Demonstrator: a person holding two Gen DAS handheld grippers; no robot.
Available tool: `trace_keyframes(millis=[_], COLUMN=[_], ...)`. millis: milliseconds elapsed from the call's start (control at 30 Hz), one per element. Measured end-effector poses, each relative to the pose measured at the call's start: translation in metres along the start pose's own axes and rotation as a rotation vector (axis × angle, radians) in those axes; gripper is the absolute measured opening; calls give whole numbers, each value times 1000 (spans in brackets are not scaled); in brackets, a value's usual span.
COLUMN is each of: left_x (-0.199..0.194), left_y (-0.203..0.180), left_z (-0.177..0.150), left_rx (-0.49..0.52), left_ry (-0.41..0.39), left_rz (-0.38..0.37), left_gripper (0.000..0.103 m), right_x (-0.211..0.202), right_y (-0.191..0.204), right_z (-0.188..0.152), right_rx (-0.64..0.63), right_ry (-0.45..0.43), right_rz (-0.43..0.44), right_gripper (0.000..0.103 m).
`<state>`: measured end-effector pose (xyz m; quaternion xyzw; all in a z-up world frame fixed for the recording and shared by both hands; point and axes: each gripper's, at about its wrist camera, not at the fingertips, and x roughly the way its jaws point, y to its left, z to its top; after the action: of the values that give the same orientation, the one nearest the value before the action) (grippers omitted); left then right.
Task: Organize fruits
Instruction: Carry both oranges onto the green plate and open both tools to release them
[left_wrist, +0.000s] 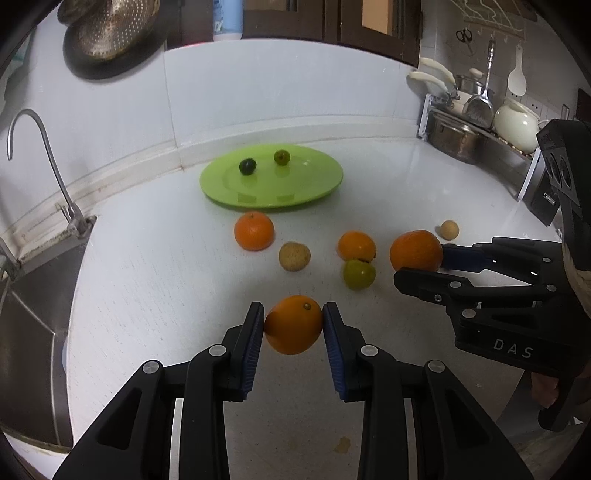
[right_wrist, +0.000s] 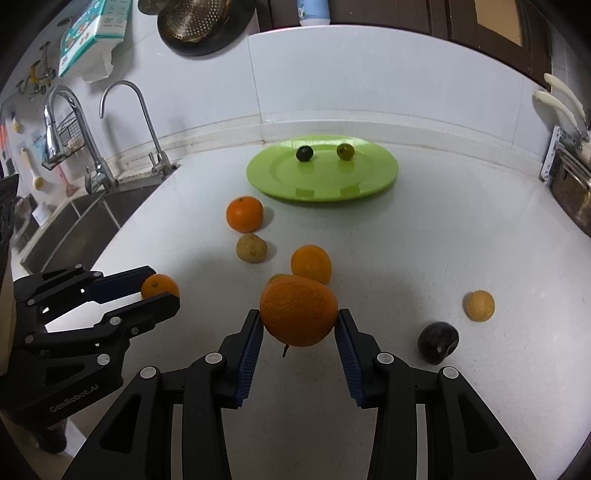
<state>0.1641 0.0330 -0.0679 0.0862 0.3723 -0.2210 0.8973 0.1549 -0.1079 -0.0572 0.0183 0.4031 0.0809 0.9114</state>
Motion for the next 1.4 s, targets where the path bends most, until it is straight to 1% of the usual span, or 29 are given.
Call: trace_keyframes(millis=[233,467,667,800,1000,1267,1400], left_x=[-13,-28,-27,-27,-19,3,18], left_y=[6,16,24,28,32,36,41], left_z=[12,27,44,58,83,119,135], left_rx=[-4,-8,-16,-1,14,44,41], left_ry=[-21,-70,-101,-135,-168,-180,-167], left_rz=[6,22,27,36,38,38,29], left_gripper=[32,32,32,32,32,32,32], right_x=[-13,-25,-28,-26,-16,7,19], right_y=[7,15,20,18,11,-5,-12], right_z=[11,27,45,59,81,117,135], right_rx=[-9,-29,-43,-45,-45,-53,-58], right_ry=[-43,-96,-141,-162,-169,-150,-139], right_rz=[-2,2,17,28,46,56,61], right_gripper=[41,41,41,41,41,41,41])
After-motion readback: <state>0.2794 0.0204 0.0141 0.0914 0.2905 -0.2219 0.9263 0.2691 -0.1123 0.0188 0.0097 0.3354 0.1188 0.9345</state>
